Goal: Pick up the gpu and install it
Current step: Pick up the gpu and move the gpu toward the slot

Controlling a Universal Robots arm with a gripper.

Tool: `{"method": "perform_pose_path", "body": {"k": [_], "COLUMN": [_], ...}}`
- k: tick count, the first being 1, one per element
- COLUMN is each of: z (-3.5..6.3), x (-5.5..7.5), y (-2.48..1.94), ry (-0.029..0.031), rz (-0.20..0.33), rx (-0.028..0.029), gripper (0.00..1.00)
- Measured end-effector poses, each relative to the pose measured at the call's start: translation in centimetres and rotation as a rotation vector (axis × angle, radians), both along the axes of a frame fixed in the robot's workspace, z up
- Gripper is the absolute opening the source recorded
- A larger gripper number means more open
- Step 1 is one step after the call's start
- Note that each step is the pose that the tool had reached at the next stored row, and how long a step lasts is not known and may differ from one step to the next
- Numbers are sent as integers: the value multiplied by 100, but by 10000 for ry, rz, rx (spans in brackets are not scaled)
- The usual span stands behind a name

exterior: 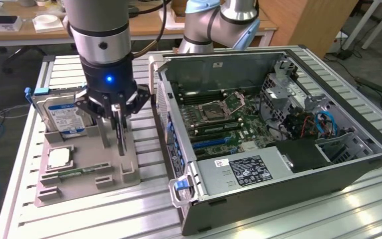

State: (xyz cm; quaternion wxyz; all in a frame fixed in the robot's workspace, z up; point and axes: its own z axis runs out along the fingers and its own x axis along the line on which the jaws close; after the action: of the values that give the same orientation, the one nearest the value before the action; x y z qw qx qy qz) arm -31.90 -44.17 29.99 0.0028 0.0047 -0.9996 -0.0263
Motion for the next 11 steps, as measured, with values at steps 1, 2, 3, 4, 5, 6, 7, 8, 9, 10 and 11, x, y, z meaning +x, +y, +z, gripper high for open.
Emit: {"method": "perform_pose_path", "body": {"k": [1, 2, 3, 4, 5, 6, 7, 8, 9, 10, 11], "z": [8, 17, 27, 37, 47, 58, 68, 76, 83, 90, 95], "x": [0, 0, 0, 0, 0, 0, 0, 0, 0, 0, 0], "y": [0, 0, 0, 0, 0, 0, 0, 0, 0, 0, 0], "ry": [0, 0, 0, 0, -1, -1, 0, -1, 0, 0, -1], "rz": [0, 0, 0, 0, 0, 1, 1, 1, 1, 1, 1], "rx": [0, 0, -1, 0, 1, 0, 0, 0, 0, -1, 0], "gripper": [26, 26, 26, 26, 26, 26, 26, 26, 26, 26, 26]}}
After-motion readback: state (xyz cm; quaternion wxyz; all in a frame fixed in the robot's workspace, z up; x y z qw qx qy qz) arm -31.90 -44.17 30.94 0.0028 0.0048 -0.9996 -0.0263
